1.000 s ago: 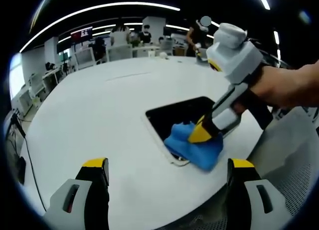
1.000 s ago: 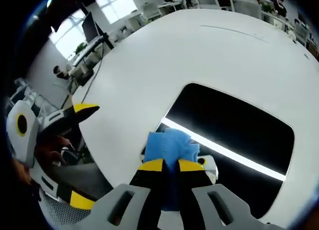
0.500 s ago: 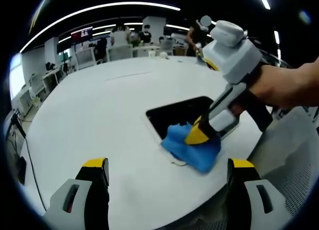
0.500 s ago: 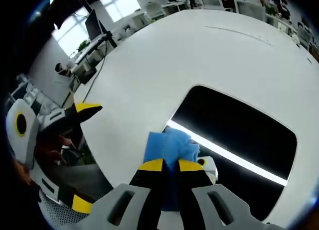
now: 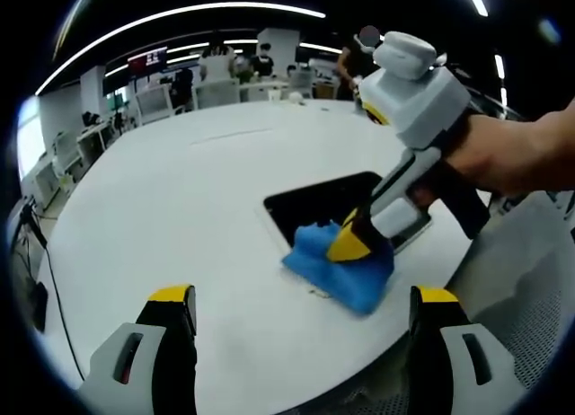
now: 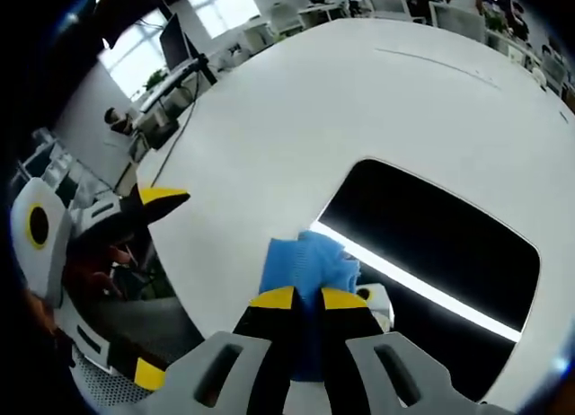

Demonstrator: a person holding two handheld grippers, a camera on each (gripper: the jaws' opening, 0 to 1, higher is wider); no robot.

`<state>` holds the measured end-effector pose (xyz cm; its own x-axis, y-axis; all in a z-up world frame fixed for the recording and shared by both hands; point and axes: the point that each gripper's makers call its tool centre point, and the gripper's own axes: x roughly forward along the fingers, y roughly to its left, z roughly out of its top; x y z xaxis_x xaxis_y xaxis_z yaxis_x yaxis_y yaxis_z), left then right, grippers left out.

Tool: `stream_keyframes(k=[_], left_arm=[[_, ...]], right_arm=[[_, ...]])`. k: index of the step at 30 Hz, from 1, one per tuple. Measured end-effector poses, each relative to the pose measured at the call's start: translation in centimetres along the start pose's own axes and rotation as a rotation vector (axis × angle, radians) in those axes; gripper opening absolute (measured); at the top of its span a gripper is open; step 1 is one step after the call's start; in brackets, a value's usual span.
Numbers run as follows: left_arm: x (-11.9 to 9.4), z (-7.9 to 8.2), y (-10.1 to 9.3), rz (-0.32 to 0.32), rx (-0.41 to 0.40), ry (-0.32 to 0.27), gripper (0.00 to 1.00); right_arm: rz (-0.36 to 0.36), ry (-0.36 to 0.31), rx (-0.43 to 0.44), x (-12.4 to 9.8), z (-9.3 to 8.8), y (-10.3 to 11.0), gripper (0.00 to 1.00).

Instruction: Wipe the mirror surface with the cleaning cloth until all visible marks leave the cleaned area.

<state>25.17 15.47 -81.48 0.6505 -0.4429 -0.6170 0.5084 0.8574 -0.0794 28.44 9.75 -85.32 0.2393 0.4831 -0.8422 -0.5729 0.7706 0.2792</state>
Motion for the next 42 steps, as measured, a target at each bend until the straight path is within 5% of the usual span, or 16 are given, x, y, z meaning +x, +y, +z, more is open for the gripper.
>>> stream_keyframes(k=[42], left_arm=[[-0.12,-0.53,0.55,0.033,-0.030,0.022,0.99]], right_arm=[[0.032,0.026,-0.058,0.12,0.13,-0.01,0.03]])
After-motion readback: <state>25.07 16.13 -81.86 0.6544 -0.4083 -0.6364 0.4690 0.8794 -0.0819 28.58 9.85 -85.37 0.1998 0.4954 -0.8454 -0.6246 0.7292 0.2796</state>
